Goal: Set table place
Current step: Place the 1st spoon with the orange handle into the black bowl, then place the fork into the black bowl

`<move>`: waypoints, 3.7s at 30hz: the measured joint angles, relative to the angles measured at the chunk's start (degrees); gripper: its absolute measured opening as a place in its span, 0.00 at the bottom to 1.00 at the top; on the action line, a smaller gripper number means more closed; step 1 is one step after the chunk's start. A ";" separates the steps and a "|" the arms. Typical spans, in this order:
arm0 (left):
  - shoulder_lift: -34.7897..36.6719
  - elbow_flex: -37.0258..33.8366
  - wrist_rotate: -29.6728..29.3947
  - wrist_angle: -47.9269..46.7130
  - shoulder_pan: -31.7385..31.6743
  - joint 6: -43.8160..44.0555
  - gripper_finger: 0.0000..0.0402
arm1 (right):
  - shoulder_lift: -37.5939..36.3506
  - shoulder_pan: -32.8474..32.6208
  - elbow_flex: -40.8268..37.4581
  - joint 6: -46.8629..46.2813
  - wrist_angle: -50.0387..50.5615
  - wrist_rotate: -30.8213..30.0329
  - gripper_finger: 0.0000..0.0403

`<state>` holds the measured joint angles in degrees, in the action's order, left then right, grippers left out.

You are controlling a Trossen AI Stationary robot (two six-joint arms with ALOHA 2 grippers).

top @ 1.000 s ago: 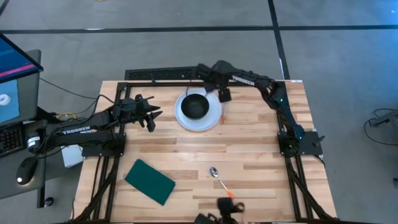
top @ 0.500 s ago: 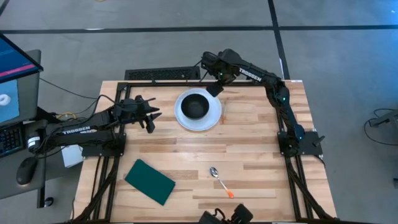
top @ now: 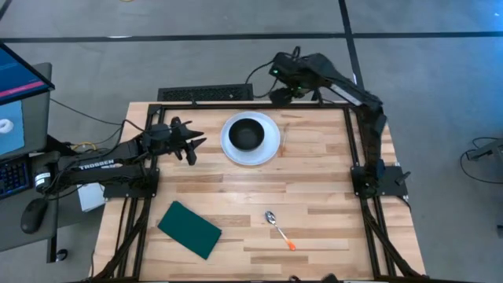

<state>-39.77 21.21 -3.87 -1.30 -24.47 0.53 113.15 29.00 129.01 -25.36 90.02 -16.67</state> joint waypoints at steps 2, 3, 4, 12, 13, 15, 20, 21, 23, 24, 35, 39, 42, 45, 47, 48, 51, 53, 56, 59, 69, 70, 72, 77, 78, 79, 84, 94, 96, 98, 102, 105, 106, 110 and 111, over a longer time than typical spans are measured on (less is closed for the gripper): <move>0.01 0.00 0.01 1.66 0.00 0.03 0.26 | -3.21 -1.62 0.04 -2.25 0.00 -4.18 0.58; 0.00 0.00 0.01 2.25 0.02 0.06 0.26 | -4.57 -2.57 0.04 -3.48 0.01 -6.04 0.58; 0.00 0.00 0.01 2.70 0.00 0.10 0.26 | -5.94 -3.48 0.01 -4.60 -0.02 -7.74 0.58; 0.00 0.00 0.01 2.95 0.00 1.57 0.26 | -18.46 -10.75 -16.14 -17.40 -0.07 -20.72 0.58; 0.00 0.00 0.01 2.95 0.00 1.61 0.26 | -20.29 -10.99 -20.00 -19.84 -0.08 -21.04 0.58; 0.00 0.00 0.01 2.95 0.00 1.63 0.26 | -23.99 -10.97 -28.00 -23.97 -0.93 -21.14 0.58; 0.00 0.00 0.01 2.95 0.00 1.61 0.26 | -31.98 -10.91 -48.36 -28.70 -13.64 -19.87 0.58; 0.00 0.00 0.01 2.95 0.00 1.61 0.26 | -33.42 -10.93 -52.21 -28.69 -18.05 -18.83 0.58; 0.00 0.00 0.01 2.95 0.00 1.61 0.26 | -35.88 -10.93 -59.73 -28.09 -28.14 -15.76 0.58; 0.00 0.00 0.01 2.95 0.00 1.61 0.26 | -36.62 -10.93 -63.49 -27.28 -33.37 -13.88 0.58; 0.00 0.00 0.01 2.98 0.00 0.99 0.26 | -29.92 -13.39 -86.08 -28.63 -73.04 -4.51 0.58; 0.00 0.00 -0.01 2.97 0.00 0.99 0.26 | -25.38 -16.70 -86.33 -30.14 -75.91 -4.39 0.58; 0.00 0.00 0.01 2.97 0.00 1.14 0.26 | -23.28 -19.20 -86.33 -30.27 -77.77 -4.41 0.58; 0.00 0.00 0.01 2.97 0.02 1.50 0.26 | -21.67 -21.03 -86.31 -31.35 -79.66 -4.79 0.58; 0.00 0.00 0.01 2.95 0.02 1.58 0.26 | -20.82 -21.81 -86.29 -31.70 -79.47 -5.98 0.58; 0.00 0.00 0.01 2.95 0.00 1.58 0.26 | -20.36 -22.00 -86.29 -31.72 -79.51 -6.28 0.58; 0.00 0.00 0.01 2.95 0.02 1.90 0.26 | -18.86 -21.91 -86.29 -33.43 -79.52 -6.40 0.58; 0.00 0.00 0.01 2.95 0.01 2.15 0.26 | -17.58 -21.75 -86.29 -33.62 -80.43 -6.54 0.58; 0.00 0.00 0.01 2.95 0.01 2.18 0.26 | -15.48 -21.58 -86.33 -33.43 -82.26 -6.60 0.58; 0.01 0.00 0.01 2.93 0.00 2.28 0.26 | -14.43 -21.23 -86.20 -33.14 -83.55 -7.19 0.58; 0.00 0.00 0.01 2.90 0.02 2.28 0.26 | -13.77 -21.07 -86.03 -32.91 -83.46 -7.17 0.58; 0.00 0.00 0.01 2.90 0.01 2.28 0.26 | -13.76 -21.07 -86.03 -32.97 -83.44 -7.15 0.58; 0.02 0.00 0.01 2.90 0.02 2.28 0.26 | -13.76 -21.07 -86.05 -32.91 -83.36 -6.92 0.58; 0.01 0.00 0.01 2.90 0.01 2.28 0.26 | -13.74 -21.47 -86.07 -32.62 -83.15 -6.62 0.58; 0.00 0.00 0.01 2.90 0.02 2.28 0.26 | -13.72 -21.47 -86.08 -32.64 -83.10 -6.54 0.58; 0.00 0.00 0.01 2.90 0.02 2.28 0.26 | -13.71 -21.42 -86.12 -32.64 -83.03 -6.44 0.57; 0.01 0.00 0.01 2.90 0.02 2.28 0.26 | -13.67 -21.42 -86.14 -32.66 -82.82 -6.32 0.52; 0.01 0.00 0.01 2.88 0.02 2.28 0.26 | -13.63 -21.40 -86.27 -32.68 -82.37 -6.71 0.35; 0.00 0.00 0.01 2.88 0.02 2.28 0.26 | -13.63 -21.40 -86.29 -32.70 -82.29 -6.78 0.32; 0.00 0.00 0.00 2.84 0.02 2.27 0.26 | -13.60 -21.40 -86.29 -32.73 -82.33 -7.08 0.29; 0.00 0.00 0.00 2.40 0.02 2.26 0.26 | -13.58 -21.42 -86.29 -32.73 -82.51 -7.50 0.25; 0.00 0.00 0.01 2.10 0.02 2.27 0.26 | -13.58 -21.42 -86.29 -32.73 -82.60 -7.52 0.24; 0.00 0.00 0.00 2.10 0.02 2.26 0.26 | -13.58 -21.42 -86.29 -32.73 -82.60 -7.54 0.23; 0.00 0.00 0.01 2.08 0.02 2.26 0.26 | -13.56 -21.42 -86.29 -32.73 -82.62 -7.68 0.21; 0.00 0.00 -0.01 2.07 0.00 2.26 0.26 | -13.56 -21.42 -86.29 -32.73 -82.62 -7.72 0.21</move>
<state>-39.77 21.21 -3.88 0.78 -24.47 2.79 99.59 7.57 42.72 -58.08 7.40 -24.39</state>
